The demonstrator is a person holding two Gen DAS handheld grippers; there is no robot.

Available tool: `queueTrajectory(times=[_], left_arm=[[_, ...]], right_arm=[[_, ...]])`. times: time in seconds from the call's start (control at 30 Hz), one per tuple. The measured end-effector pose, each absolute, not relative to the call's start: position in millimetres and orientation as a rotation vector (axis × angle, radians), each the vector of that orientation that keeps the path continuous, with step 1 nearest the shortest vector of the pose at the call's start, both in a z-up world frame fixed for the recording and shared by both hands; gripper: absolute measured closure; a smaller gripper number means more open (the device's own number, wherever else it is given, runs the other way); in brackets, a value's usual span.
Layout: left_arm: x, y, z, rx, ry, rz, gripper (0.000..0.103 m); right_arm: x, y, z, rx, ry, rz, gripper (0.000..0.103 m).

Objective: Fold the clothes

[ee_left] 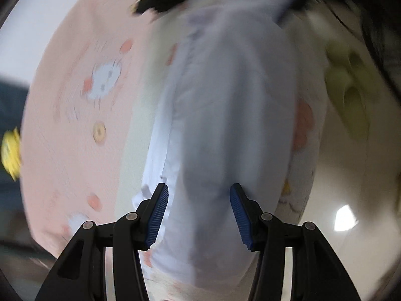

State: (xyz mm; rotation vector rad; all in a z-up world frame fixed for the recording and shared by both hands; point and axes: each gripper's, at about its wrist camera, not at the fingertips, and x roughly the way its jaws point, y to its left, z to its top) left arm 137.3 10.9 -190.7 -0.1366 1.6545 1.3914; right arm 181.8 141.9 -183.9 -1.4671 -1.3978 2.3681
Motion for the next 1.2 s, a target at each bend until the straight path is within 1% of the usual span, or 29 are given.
queueTrajectory(times=[0.07,0.13,0.23,0.33,0.4,0.47,0.6,0.73,0.77,0.8,0.83,0.9,1.1,1.2], left_arm=[[145,-4,-201,0.033,1.719,1.36,0.055],[149,-10,-207,0.12,1.753,1.341,0.055],[152,-5,-206,0.101,1.757,1.338,0.055],[152,2,-198,-0.007,1.718,1.344,0.055],[145,16,-194,-0.096,1.677,1.337,0.055],[138,14,-194,-0.132,1.652,1.321,0.055],[139,25,-215,-0.059,1.707,1.274,0.055],[146,14,-226,0.104,1.744,1.261,0.054],[147,13,-228,0.14,1.749,1.265,0.052],[148,14,-229,0.144,1.75,1.268,0.044],[149,15,-229,0.149,1.751,1.272,0.039],[151,17,-231,0.159,1.753,1.278,0.036],[158,22,-235,0.189,1.758,1.298,0.035],[161,25,-236,0.2,1.758,1.308,0.035]], right_arm=[[190,137,-196,-1.473,-1.503,2.335,0.029],[195,133,-206,-1.469,-1.593,2.304,0.029],[196,129,-215,-1.444,-1.656,2.278,0.029],[192,131,-221,-1.489,-1.614,2.278,0.029],[190,134,-226,-1.496,-1.618,2.247,0.029],[187,139,-231,-1.475,-1.635,2.214,0.029],[184,141,-236,-1.432,-1.654,2.219,0.029],[190,138,-245,-1.325,-1.8,2.191,0.029],[191,138,-248,-1.293,-1.844,2.166,0.029],[190,139,-252,-1.269,-1.879,2.14,0.029],[189,140,-254,-1.243,-1.901,2.126,0.029],[188,142,-255,-1.224,-1.899,2.135,0.029],[178,145,-253,-1.216,-1.865,2.154,0.029],[167,151,-242,-1.227,-1.761,2.199,0.029]])
